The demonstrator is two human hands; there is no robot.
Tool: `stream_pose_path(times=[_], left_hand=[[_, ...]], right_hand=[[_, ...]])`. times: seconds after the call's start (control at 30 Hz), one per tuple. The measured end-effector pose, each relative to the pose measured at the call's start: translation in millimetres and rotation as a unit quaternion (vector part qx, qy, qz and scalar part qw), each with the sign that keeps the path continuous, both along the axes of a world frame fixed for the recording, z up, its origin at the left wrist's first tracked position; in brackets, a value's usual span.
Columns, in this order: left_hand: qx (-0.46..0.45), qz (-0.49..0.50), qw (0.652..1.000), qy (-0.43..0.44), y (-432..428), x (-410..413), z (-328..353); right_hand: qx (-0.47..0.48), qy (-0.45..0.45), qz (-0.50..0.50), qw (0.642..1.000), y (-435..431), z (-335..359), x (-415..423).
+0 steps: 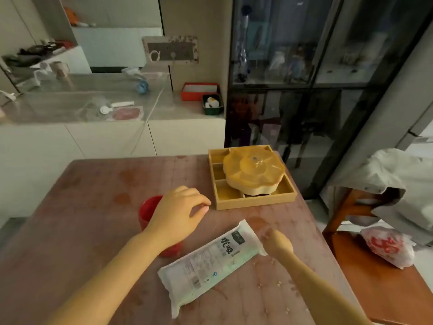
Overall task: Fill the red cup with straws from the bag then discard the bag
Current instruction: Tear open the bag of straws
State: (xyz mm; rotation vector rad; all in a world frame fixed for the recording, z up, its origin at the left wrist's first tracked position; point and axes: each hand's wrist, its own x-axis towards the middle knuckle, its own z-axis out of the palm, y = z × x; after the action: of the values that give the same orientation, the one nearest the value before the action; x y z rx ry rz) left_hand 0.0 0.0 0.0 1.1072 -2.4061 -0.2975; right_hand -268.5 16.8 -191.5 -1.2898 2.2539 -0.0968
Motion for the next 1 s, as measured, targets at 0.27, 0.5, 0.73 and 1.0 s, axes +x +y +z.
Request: stream_pose_path(times=[0.27,0.5,0.73,1.0], left_hand=[[0.04,0.015,0.999,0.01,-27.6,1.2,-24.0],[0.049,-0.031,0.998,0.03,-29.3,-3.1,-19.7],[0.131,-0.071,0.987,0.059,-23.8,-11.7,-11.8],[0.217,-0.023,0.956,0.196,15.7,-38.2,11.9]], right_hand=[[0.037,-0.116,-0.08,0.989,-10.5,-7.3,5.0],[0.03,-0.176,-0.167,0.97,-1.6,30.7,7.4],[-0.111,-0.183,-0.072,0.974,36.9,165.4,36.4],[-0.265,-0.131,-0.026,0.955,80.2,225.1,104.7]])
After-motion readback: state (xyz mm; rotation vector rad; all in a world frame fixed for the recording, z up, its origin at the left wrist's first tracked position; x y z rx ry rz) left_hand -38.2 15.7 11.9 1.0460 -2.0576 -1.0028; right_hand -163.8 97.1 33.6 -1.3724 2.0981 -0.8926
